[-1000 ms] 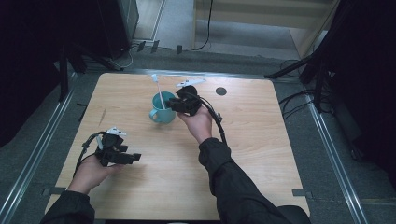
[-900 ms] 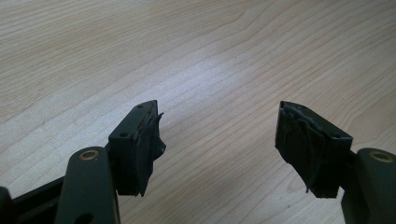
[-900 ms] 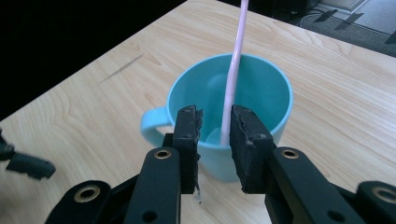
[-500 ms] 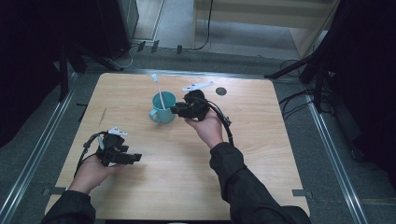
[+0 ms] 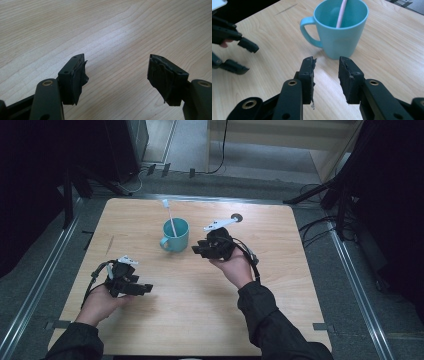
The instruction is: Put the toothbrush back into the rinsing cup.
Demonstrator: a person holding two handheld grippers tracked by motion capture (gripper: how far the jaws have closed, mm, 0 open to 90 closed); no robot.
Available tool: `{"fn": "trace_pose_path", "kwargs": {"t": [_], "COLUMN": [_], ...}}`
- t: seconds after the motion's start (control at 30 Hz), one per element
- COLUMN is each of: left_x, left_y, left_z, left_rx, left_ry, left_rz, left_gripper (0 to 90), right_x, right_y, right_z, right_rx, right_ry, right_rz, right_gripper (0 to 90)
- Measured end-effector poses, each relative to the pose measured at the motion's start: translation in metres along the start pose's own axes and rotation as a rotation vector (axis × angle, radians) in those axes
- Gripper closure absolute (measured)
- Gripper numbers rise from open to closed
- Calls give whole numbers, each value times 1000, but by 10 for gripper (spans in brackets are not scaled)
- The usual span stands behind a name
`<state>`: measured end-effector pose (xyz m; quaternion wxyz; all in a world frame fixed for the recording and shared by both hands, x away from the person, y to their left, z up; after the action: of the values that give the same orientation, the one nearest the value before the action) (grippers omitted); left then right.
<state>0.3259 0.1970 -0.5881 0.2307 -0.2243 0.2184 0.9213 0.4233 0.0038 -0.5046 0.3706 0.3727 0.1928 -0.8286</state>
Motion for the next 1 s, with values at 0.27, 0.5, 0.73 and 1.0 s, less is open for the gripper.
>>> {"fn": "trace_pose_path", "kwargs": {"t": [0.27,0.5,0.73,1.0], "left_x": [-2,-4,-5,-7], "left_y": [1,1,2,3], "left_z": [-2,-4,-4,-6], "left_rx": [3,6,10,10], "left_ry": [-8,-5,-8,-8], "left_rz": [-9,-7,-15,-20], "left_gripper": [310,309,309,308], "right_x": [16,33,44,63], "right_y": [4,10,13,21], "right_z": [17,29,42,57], "right_rx": [-14,-1,-31,-15], "right_ry": [-2,-12,-7,-12], "right_rz": [-29,-4,-52,-55], "right_gripper": [647,640,611,580]}}
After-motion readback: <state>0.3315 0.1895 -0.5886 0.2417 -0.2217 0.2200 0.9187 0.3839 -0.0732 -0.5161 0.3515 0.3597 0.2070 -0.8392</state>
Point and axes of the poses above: each handheld gripper's, and its own axes: z roughly backward along the jaws, x roughly out of its underside, y roughly to its right, the point moved 10 cm from there along -z, roughly forward along the jaws, and after that the axes turned 8 degrees about x, right-handed, at the moved point
